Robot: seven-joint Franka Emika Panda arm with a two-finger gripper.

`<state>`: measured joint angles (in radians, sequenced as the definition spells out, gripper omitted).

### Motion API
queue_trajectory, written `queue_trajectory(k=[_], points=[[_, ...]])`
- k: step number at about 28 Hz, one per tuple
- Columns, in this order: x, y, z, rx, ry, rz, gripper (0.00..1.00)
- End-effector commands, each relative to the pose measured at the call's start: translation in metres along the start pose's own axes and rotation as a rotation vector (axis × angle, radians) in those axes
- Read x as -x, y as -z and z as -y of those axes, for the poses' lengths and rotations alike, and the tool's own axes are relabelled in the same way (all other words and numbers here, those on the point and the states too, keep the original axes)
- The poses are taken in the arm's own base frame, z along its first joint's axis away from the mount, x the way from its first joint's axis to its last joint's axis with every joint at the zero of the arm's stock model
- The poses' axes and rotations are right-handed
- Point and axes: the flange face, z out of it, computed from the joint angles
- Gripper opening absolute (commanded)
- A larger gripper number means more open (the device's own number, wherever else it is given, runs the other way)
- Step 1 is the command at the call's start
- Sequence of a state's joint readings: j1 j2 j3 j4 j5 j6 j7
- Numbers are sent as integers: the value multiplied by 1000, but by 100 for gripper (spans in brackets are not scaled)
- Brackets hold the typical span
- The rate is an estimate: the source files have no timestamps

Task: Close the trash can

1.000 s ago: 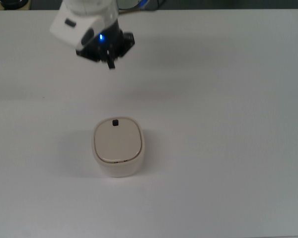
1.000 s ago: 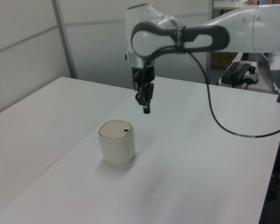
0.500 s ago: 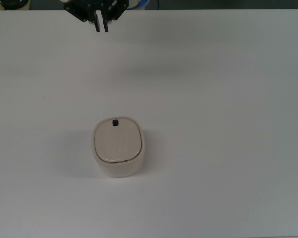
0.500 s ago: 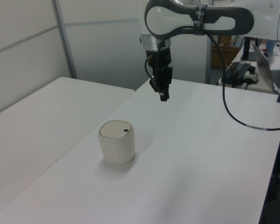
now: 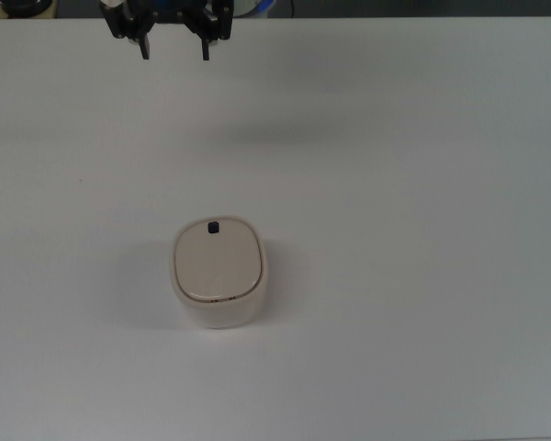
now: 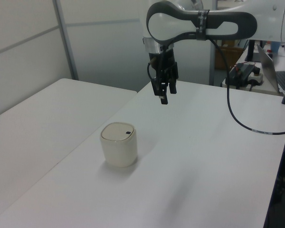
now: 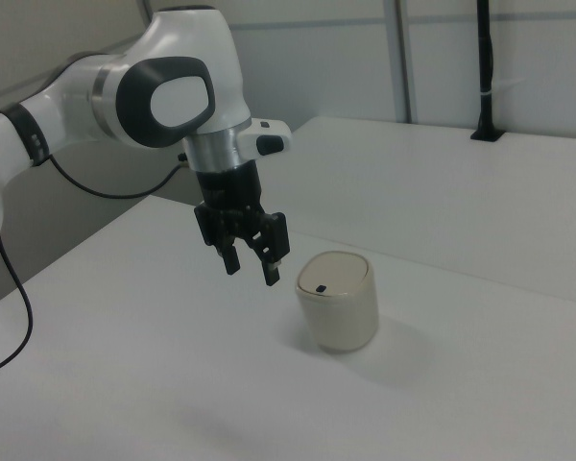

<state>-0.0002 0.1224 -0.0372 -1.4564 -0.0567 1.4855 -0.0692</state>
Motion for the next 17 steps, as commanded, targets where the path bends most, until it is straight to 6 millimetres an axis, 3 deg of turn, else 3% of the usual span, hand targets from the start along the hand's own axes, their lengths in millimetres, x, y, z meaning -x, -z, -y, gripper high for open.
queue_trajectory(k=[1,17], points=[[-1,1,2,19,-14,-30,100],[-4,1,0,18,-17,-45,100]])
